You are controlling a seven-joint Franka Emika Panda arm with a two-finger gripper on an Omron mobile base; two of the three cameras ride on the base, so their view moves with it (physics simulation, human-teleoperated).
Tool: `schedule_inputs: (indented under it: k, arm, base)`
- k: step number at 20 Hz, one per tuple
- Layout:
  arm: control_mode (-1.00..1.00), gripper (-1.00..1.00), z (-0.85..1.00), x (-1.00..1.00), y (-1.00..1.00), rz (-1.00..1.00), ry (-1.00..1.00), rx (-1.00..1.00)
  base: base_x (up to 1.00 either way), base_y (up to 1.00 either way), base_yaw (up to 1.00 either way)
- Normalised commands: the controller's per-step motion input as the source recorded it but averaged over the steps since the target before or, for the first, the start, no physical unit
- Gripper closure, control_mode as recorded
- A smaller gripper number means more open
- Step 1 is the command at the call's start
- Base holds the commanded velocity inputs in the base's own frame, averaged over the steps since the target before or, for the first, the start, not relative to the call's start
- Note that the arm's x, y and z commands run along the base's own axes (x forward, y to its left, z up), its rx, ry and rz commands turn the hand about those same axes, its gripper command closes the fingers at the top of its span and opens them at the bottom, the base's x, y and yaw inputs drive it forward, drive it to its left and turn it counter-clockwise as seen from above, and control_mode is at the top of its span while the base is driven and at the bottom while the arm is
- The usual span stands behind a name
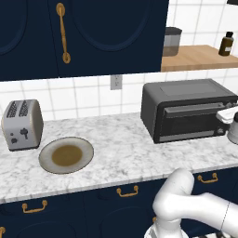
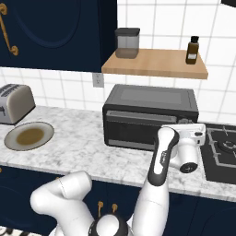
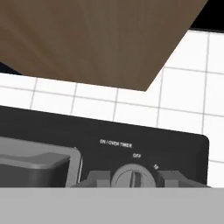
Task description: Pick up the kebab skewer and baguette bread, and place them inside the toaster oven. Close the toaster oven door and start by setting the timer.
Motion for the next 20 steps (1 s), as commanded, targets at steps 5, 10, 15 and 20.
schedule_inputs:
  k: [5,10,15,20]
  arm:
    - [-1.00,1.00,0.05,-0.01,0.46,-0.02,0.00,0.00]
    - [-1.00,1.00,0.01,0.00,0.42,-0.01,0.00,0.02]
    - [-1.00,1.00,0.08,0.13,0.21,0.00,0.00,0.07]
    - [-1.00,1.00,0.09,0.38,0.04,0.00,0.00,0.06]
  base:
    - [0.00,0.00,0.00]
    - [0.00,0.00,0.00]
    - [0.00,0.00,0.00]
    - [0.00,0.00,0.00]
